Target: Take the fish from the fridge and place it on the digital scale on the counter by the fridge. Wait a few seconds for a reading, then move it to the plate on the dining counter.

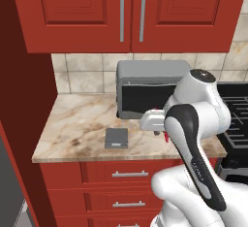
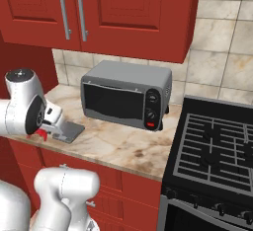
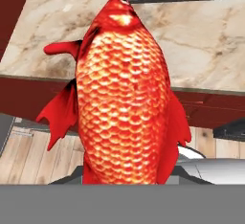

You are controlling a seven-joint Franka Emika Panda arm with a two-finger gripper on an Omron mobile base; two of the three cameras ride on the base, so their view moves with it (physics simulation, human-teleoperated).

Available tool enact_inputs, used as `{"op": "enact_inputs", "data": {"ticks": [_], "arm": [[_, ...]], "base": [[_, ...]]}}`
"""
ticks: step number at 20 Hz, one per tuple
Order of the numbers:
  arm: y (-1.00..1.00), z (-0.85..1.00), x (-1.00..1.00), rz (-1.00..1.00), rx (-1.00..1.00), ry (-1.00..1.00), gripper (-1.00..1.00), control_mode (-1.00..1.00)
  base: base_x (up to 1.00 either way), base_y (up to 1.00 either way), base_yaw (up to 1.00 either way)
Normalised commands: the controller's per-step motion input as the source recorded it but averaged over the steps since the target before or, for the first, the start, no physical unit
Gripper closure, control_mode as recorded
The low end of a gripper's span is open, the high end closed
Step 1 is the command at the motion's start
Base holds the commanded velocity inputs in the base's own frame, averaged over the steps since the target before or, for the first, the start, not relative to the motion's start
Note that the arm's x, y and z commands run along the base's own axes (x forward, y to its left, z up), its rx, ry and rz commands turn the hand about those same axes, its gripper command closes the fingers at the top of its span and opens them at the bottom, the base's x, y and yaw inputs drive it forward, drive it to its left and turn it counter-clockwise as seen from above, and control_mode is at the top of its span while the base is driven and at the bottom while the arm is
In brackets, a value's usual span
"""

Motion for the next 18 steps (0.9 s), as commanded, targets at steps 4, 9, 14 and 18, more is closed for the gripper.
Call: {"op": "enact_inputs", "data": {"ticks": [4,9,14,18], "arm": [[-0.08,0.03,-0.14,-0.04,0.0,0.01,1.0,1.0],[0.0,0.0,0.0,0.0,0.0,0.0,1.0,1.0],[0.0,0.0,0.0,0.0,0.0,0.0,1.0,1.0],[0.0,0.0,0.0,0.0,0.0,0.0,1.0,1.0]], "base": [[-0.39,-0.03,-0.02],[-1.0,0.07,0.21],[-0.9,0.03,0.85],[-0.55,0.01,1.0]]}}
